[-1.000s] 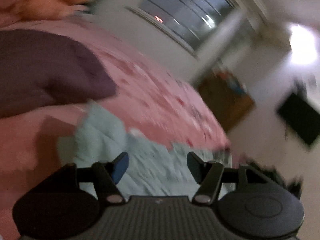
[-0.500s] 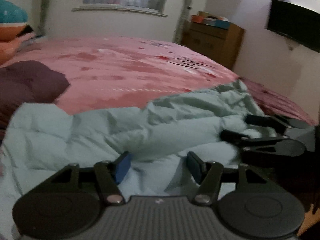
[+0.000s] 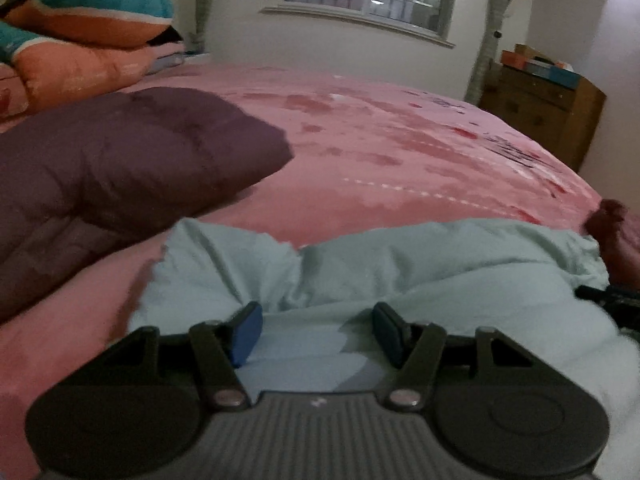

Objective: Fold large clothes

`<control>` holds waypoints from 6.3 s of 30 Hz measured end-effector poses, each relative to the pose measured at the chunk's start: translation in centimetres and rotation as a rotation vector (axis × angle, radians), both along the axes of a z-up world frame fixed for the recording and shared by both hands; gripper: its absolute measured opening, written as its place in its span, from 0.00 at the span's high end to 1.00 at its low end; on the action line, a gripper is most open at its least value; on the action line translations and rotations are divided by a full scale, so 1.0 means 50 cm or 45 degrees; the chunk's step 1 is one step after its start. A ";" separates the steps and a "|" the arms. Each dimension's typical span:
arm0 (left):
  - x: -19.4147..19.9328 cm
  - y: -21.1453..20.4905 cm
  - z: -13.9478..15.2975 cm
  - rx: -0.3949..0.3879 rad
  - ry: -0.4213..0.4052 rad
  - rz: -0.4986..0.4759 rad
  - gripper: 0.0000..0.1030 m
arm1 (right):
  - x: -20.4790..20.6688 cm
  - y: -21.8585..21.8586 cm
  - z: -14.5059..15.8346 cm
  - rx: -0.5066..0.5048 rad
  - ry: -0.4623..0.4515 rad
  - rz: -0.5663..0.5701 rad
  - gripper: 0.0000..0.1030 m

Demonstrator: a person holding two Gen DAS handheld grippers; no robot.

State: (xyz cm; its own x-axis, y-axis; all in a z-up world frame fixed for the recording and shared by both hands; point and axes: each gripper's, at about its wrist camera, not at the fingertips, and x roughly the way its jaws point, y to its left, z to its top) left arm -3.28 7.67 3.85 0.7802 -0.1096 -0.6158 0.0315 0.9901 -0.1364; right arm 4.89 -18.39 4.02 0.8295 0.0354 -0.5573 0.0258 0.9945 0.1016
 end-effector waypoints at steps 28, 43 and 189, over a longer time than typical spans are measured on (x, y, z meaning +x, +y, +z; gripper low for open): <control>-0.017 0.021 -0.068 -0.072 -0.078 -0.002 0.37 | 0.018 0.008 -0.037 0.014 0.020 0.009 0.00; -0.124 0.107 0.073 -0.241 -0.132 0.160 0.15 | -0.163 -0.102 0.056 0.292 -0.116 -0.104 0.00; 0.143 -0.908 0.230 -0.154 -0.201 -0.899 0.78 | -0.448 -0.659 0.206 0.059 -0.506 -1.284 0.68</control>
